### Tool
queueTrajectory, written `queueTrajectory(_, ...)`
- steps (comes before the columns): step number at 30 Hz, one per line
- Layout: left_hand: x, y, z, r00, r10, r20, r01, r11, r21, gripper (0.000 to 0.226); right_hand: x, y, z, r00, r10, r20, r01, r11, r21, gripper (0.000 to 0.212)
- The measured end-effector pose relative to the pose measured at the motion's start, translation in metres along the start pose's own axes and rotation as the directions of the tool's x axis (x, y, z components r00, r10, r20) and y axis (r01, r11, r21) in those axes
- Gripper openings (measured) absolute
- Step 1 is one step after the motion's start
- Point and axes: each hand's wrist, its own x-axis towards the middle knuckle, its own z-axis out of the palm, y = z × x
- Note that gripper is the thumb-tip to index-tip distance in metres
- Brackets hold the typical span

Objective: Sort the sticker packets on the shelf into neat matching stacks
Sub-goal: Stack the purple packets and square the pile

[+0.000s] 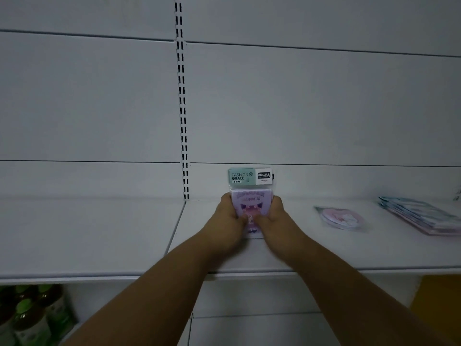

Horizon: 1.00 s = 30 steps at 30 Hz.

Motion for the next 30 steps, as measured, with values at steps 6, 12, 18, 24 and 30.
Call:
queueTrajectory(6, 0.003, 0.001, -0.013, 0.998, -0.040, 0.040, 0.029, 0.969, 0.245, 0.038, -0.001, 0.009, -0.021, 0.983, -0.039, 0.182, 0.104, 0.924, -0.367, 0.045)
queueTrajectory(12, -0.005, 0.002, -0.008, 0.997, 0.026, 0.069, -0.047, 0.944, 0.325, 0.035, -0.001, 0.011, -0.019, 0.972, -0.107, 0.211, 0.179, 0.915, -0.362, 0.046)
queueTrajectory(18, 0.000, -0.012, -0.013, 0.999, -0.018, 0.050, -0.005, 0.904, 0.428, 0.035, 0.008, 0.023, -0.032, 0.976, -0.064, 0.208, 0.150, 0.891, -0.428, 0.037)
queueTrajectory(24, -0.002, -0.010, -0.014, 1.000, -0.012, 0.005, 0.008, 0.906, 0.423, 0.033, 0.012, 0.027, -0.038, 0.974, -0.091, 0.205, 0.174, 0.883, -0.436, 0.030)
queueTrajectory(30, -0.005, -0.006, -0.015, 0.999, -0.038, 0.004, 0.033, 0.898, 0.438, 0.044, 0.010, 0.026, -0.040, 0.971, -0.093, 0.220, 0.179, 0.894, -0.410, 0.029)
